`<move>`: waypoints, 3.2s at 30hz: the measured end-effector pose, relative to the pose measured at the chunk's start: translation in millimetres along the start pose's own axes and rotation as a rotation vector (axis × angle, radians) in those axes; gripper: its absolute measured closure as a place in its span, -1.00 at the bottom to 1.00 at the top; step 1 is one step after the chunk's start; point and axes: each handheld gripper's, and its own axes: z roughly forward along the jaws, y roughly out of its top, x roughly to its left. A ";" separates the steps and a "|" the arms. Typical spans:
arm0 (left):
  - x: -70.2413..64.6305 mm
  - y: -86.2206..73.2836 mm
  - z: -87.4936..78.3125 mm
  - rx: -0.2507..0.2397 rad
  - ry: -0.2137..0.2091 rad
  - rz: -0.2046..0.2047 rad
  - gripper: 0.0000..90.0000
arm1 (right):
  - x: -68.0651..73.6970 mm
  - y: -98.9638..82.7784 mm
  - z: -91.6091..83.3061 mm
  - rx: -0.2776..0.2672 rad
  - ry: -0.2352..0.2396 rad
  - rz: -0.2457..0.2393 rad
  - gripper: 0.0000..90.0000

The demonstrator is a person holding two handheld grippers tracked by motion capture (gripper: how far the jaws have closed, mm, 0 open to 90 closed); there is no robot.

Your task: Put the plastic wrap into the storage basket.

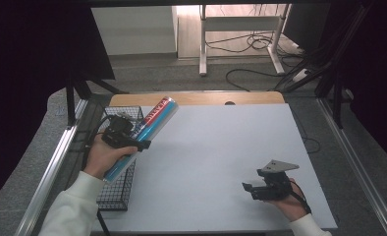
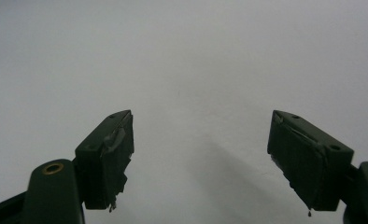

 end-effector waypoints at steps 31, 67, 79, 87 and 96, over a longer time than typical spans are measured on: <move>68.4 -58.6 3.0 -0.026 0.149 -0.381 -0.31 | 0.6 0.3 -1.1 0.006 -0.019 -0.002 -0.49; 74.3 -67.0 72.8 0.171 0.259 -0.433 -0.31 | 0.3 -2.1 3.8 0.022 -0.021 -0.013 -0.50; 51.0 -51.2 23.3 -0.015 0.286 -0.347 -0.58 | 3.2 -2.0 4.2 0.026 -0.021 -0.025 -0.51; 36.1 -59.5 10.2 -0.080 0.172 -0.283 -0.72 | 1.6 -2.5 3.0 0.021 -0.023 -0.025 -0.51; 17.1 -71.3 11.7 -0.121 0.057 -0.238 -0.68 | 1.9 -2.5 2.1 0.023 -0.029 -0.026 -0.51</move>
